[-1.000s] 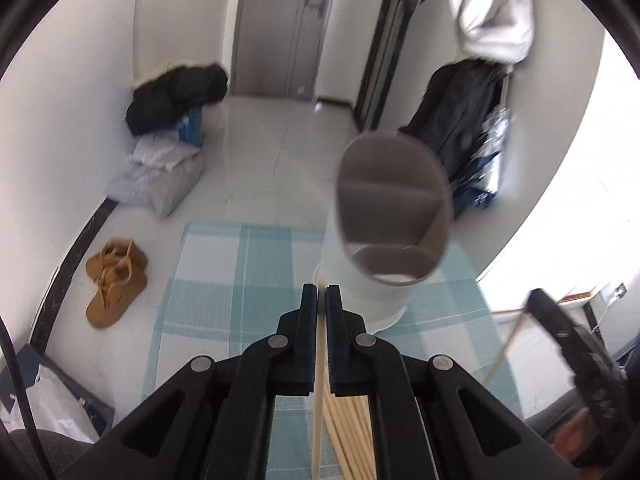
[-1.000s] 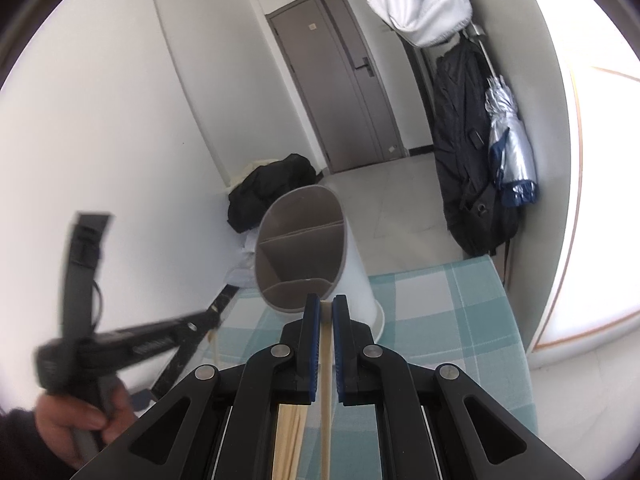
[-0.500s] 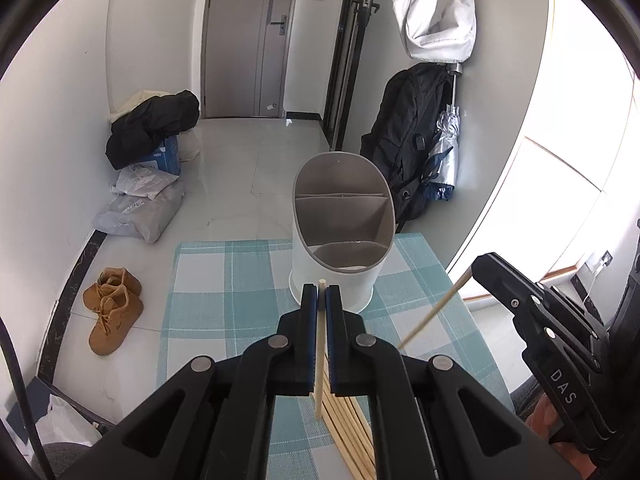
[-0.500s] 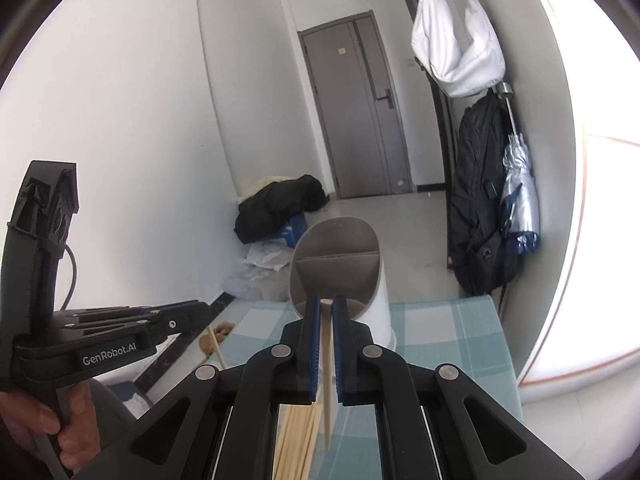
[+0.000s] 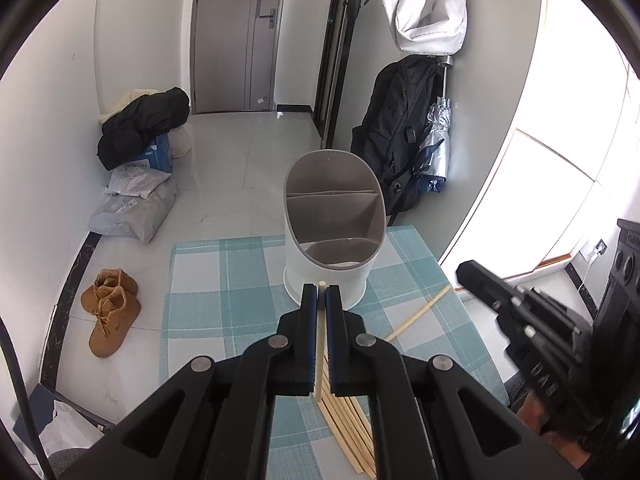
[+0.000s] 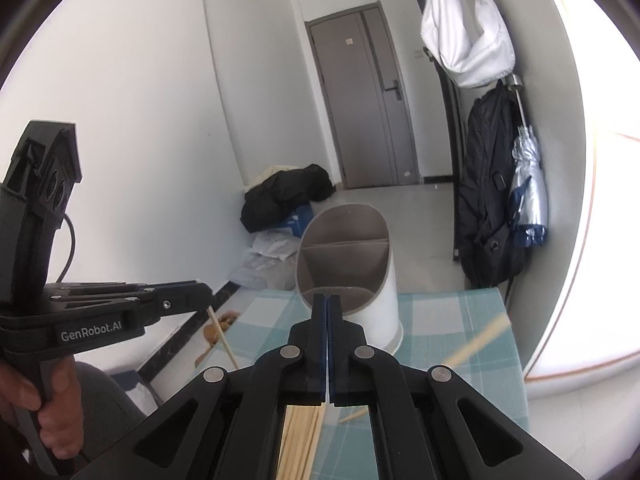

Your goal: Organize utensils

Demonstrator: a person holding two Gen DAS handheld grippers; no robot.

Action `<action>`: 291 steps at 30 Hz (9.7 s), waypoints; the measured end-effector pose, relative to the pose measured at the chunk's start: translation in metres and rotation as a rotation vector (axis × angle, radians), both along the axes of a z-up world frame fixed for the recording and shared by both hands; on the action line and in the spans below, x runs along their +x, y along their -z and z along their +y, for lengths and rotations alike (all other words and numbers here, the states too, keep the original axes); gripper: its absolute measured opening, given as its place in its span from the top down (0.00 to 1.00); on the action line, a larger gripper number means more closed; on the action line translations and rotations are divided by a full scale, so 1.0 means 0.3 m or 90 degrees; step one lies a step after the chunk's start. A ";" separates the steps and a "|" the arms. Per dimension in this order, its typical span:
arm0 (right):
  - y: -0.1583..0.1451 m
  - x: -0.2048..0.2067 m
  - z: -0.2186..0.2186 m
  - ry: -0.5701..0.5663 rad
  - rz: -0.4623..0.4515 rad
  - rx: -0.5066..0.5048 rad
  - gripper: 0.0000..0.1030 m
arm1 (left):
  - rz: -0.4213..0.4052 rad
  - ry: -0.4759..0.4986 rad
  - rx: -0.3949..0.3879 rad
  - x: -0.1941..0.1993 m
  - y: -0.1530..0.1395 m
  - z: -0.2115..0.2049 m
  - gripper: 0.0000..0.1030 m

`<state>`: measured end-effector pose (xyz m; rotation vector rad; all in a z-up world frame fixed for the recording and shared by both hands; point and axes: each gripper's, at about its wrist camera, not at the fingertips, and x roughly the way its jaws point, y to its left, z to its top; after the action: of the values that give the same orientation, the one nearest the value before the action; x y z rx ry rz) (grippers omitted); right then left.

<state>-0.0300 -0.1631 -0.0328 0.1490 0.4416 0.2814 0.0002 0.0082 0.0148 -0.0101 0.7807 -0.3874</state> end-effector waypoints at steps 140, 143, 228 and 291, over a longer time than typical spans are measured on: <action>-0.388 0.640 -0.098 -0.017 -0.256 0.106 0.95 | 0.050 0.091 -0.025 0.546 -0.386 -0.068 1.00; -0.349 0.672 -0.088 -0.027 -0.257 0.092 0.95 | 0.070 0.096 -0.025 0.583 -0.342 -0.063 1.00; 0.394 0.349 0.171 -0.058 0.396 -0.178 0.54 | 0.121 -0.296 -0.039 0.245 0.289 0.275 0.08; 0.189 0.270 -0.251 0.089 0.226 0.168 0.95 | 0.305 -0.116 0.166 0.283 0.474 -0.104 0.84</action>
<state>0.0511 -0.2383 -0.0896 0.4910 0.7415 0.1738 0.0850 -0.0230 -0.1273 0.0720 1.2885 -0.1054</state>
